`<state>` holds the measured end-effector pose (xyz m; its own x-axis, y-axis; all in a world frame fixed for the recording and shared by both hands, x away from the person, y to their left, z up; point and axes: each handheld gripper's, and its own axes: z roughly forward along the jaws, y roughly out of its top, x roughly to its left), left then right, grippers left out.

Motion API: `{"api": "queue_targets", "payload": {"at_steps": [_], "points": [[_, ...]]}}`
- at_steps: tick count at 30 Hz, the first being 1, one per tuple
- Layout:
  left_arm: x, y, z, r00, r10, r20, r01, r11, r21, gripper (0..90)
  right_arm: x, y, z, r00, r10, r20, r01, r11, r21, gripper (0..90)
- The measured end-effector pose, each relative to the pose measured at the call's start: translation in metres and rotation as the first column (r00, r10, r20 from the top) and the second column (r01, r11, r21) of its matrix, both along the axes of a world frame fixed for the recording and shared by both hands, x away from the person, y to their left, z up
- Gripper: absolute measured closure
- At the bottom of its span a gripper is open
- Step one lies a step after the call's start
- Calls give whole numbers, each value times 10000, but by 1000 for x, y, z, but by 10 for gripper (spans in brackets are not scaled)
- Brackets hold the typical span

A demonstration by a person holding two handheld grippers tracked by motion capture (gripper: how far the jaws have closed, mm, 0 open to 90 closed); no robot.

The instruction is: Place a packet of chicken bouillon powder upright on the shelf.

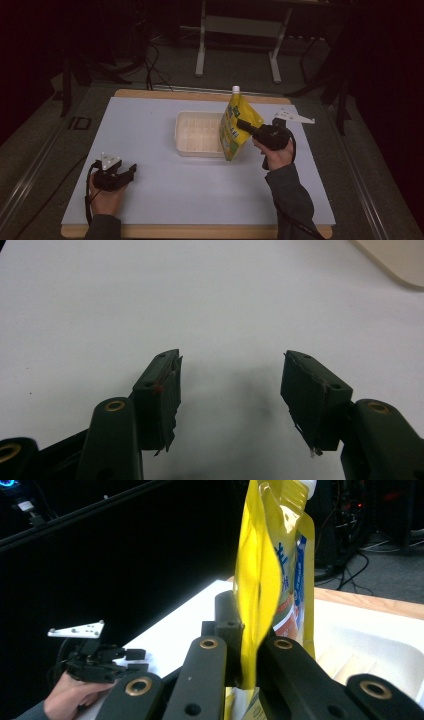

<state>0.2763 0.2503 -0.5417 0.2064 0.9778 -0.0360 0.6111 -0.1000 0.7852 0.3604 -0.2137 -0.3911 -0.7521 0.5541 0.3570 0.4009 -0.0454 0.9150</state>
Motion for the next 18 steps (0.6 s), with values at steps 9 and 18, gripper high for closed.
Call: {"api": "queue_targets", "payload": {"at_steps": [9, 18], "points": [[0, 0, 0, 10000, -16, -3, 16, 10000, 23, 408, 7, 3, -2, 9991, -418, 89, 419, 9991, -103, 900], [0, 0, 0, 10000, -19, 2, 19, 10000, 12, 408, 14, 7, -2, 9975, -690, 146, 691, 9976, -100, 900]]}}
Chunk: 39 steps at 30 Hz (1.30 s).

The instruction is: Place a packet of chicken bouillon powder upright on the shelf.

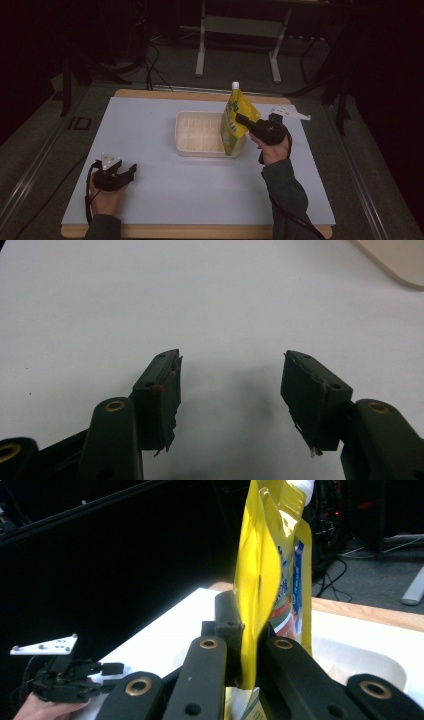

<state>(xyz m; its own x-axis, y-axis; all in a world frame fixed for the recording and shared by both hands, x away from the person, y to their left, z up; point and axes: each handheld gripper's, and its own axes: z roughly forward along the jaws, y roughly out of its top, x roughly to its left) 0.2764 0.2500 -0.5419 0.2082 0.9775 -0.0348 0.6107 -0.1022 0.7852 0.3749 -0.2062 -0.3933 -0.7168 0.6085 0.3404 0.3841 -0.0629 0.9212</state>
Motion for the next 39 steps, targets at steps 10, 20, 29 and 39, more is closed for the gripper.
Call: {"api": "queue_targets", "payload": {"at_steps": [10, 20, 29, 39], "points": [[0, 0, 0, 10000, -3, -7, 3, 10000, -7, 408, 8, 4, -4, 9996, -251, -113, 254, 9992, 310, 900], [0, 1, 0, 10000, -5, -4, 5, 10000, -66, 408, 14, 13, -6, 9984, -554, -58, 556, 9981, 255, 900], [0, 1, 0, 10000, -6, 5, 6, 10000, -96, 408, 17, 20, -9, 9974, -726, 36, 725, 9972, 167, 900], [0, 1, 0, 10000, -20, -5, 20, 10000, -80, 408, 24, 24, -17, 9938, -1109, -120, 1112, 9935, 230, 900]]}}
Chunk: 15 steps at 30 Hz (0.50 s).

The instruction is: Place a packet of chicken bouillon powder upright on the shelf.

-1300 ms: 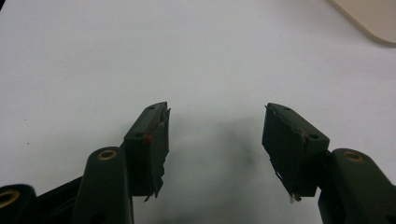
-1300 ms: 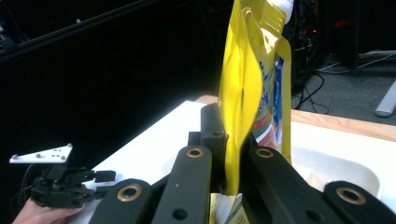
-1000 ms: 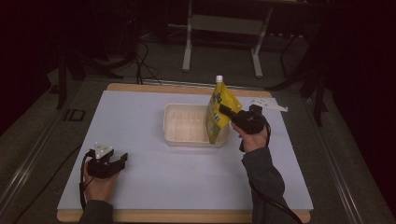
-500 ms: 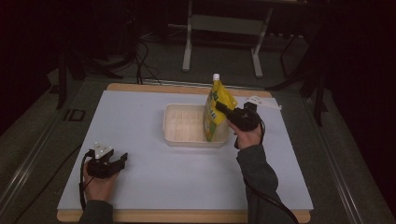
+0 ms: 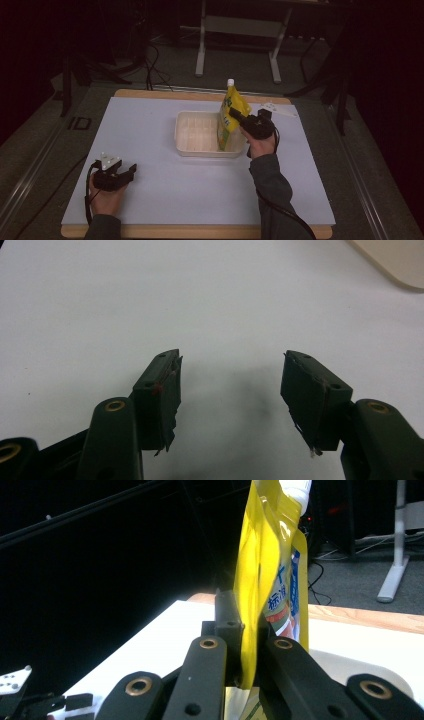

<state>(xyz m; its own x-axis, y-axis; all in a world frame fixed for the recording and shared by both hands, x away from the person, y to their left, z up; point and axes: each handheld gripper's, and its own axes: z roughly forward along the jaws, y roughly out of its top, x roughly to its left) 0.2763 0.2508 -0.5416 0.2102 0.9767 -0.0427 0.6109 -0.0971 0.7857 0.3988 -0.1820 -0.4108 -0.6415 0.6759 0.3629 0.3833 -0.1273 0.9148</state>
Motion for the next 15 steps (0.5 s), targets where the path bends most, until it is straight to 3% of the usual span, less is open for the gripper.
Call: {"api": "queue_targets", "payload": {"at_steps": [15], "points": [[0, 0, 0, 10000, 6, 25, -6, 10000, -15, 408, 3, 5, -16, 9988, -416, -260, 421, 9989, 184, 900]]}}
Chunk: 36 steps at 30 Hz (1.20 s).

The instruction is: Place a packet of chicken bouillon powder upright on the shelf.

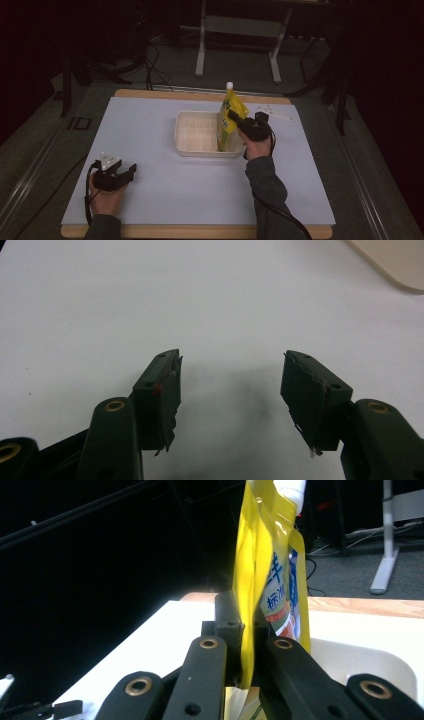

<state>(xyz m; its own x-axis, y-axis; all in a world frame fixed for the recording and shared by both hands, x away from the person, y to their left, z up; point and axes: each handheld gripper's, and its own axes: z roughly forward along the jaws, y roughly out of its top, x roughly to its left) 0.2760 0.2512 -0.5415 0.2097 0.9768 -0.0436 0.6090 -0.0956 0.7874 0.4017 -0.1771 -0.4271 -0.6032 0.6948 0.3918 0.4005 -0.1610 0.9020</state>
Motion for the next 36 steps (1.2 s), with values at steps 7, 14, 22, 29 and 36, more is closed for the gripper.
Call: {"api": "queue_targets", "payload": {"at_steps": [7, 14, 22, 29, 36], "points": [[0, 0, 0, 10000, -3, 2, 3, 10000, 20, 408, -1, 0, -8, 9998, 1, -186, 1, 10000, 82, 900], [0, 0, 0, 10000, -7, -2, 7, 10000, 17, 408, -2, 3, -15, 9994, 64, -343, -72, 9997, -223, 900], [0, 0, 0, 10000, -6, 1, 6, 10000, 17, 408, -3, 9, -16, 9993, 138, -343, -160, 9977, -662, 900], [0, 0, 0, 10000, -8, 1, 8, 10000, 16, 408, -2, 11, -15, 9997, -39, -251, 16, 9960, -891, 900], [0, 0, 0, 10000, -8, -4, 8, 10000, 5, 408, 0, 14, -15, 9987, -244, -437, 218, 9981, -582, 900]]}}
